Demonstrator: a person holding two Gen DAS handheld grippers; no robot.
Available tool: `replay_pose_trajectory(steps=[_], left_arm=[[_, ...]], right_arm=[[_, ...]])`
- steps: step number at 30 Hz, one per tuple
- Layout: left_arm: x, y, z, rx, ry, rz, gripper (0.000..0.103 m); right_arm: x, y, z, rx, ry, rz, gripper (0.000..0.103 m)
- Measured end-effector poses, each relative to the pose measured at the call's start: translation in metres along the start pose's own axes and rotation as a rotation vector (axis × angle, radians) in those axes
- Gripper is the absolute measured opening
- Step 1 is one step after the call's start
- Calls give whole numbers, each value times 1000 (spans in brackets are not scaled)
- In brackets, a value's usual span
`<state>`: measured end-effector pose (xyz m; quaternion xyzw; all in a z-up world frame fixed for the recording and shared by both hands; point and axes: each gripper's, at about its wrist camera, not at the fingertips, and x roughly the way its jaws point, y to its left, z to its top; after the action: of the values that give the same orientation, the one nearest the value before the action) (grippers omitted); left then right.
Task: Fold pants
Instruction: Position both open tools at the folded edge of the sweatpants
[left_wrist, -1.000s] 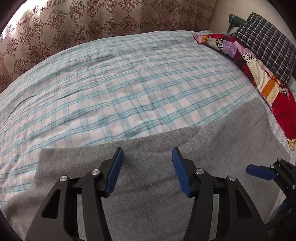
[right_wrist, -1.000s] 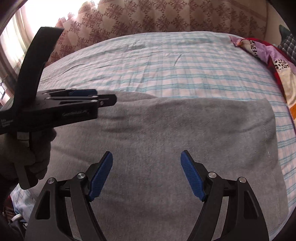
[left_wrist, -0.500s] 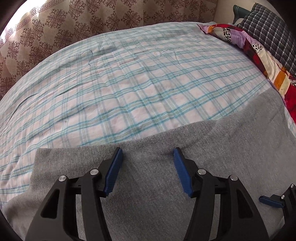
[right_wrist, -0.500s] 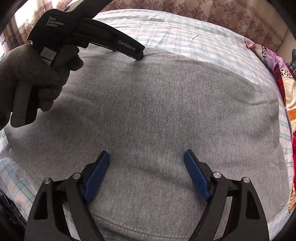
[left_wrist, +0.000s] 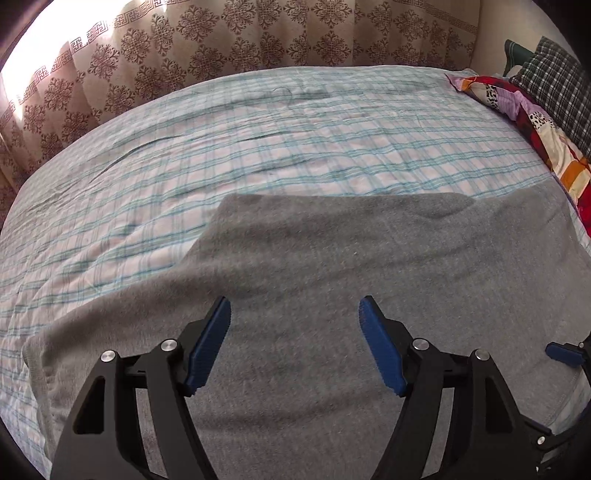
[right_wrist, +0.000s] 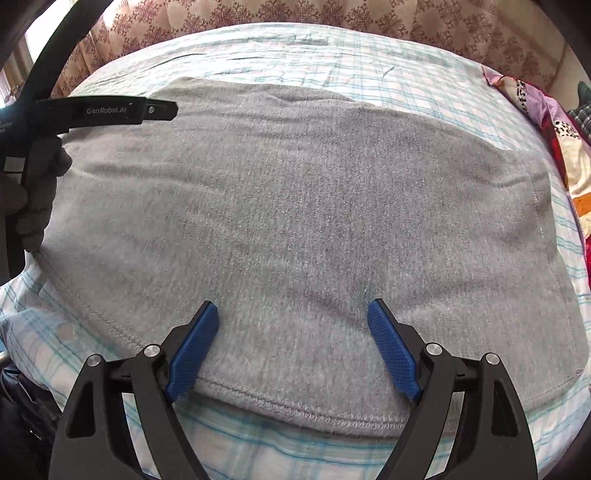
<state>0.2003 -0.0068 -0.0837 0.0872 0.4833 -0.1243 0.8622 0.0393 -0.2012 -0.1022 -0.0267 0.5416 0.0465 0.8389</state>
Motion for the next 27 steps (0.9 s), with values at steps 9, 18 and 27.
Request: replay_pose_trajectory(steps=[9,18,27], left_arm=[[19,7,-10,-30,30,47,77],[7,-63,14,68,3,-17,77],[4,-141,18,213,9,-98,78]], right_arm=[[-32,-56,-4,193,-62,73,82],[-72,-176,6,413,-269,-82,82],[-25,-241,64,417,-242,-132,66]])
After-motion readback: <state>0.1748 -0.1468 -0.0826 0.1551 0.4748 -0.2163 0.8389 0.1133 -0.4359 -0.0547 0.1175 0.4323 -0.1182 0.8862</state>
